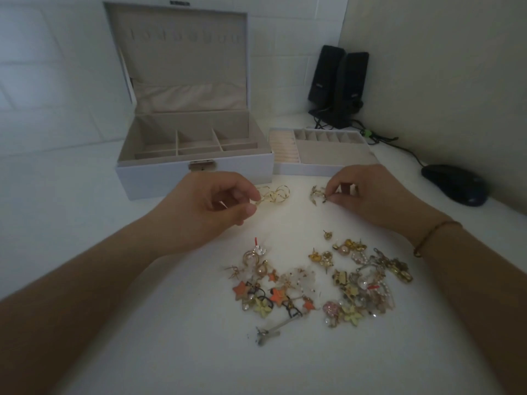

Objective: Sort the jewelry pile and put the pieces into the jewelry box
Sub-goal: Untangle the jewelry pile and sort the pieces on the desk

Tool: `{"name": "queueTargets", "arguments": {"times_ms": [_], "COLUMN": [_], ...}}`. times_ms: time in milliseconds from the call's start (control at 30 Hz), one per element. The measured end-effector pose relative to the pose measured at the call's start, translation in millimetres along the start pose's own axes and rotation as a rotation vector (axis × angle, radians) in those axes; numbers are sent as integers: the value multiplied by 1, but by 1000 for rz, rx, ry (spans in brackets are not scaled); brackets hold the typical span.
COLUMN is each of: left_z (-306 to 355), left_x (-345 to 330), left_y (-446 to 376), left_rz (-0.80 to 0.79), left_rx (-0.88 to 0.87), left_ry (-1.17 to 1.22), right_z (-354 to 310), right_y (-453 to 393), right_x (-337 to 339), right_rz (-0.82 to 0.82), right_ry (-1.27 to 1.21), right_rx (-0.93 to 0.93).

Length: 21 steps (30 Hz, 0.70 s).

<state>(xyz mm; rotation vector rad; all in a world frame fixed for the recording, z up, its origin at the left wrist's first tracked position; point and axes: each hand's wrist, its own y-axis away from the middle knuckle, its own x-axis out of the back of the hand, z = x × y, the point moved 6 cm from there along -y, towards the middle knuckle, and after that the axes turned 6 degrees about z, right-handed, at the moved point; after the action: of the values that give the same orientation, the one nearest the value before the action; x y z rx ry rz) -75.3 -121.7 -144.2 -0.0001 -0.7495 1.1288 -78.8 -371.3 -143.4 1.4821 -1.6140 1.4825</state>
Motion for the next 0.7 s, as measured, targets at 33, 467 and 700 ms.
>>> {"name": "queueTargets", "arguments": {"times_ms": [33,467,700], "left_z": [0,7,5], "left_x": [0,-2,-14], "left_y": [0,5,7], "left_rz": [1,-129,-248], "left_rx": [-1,-166,-207], "left_ry": [-3,-134,-210], "right_z": [0,-9,-43], "right_y": [0,8,26], "right_x": [-1,19,0], "right_rz": [5,-27,-361], "right_ry": [-10,-47,-117], "right_rx": [2,60,135]}}
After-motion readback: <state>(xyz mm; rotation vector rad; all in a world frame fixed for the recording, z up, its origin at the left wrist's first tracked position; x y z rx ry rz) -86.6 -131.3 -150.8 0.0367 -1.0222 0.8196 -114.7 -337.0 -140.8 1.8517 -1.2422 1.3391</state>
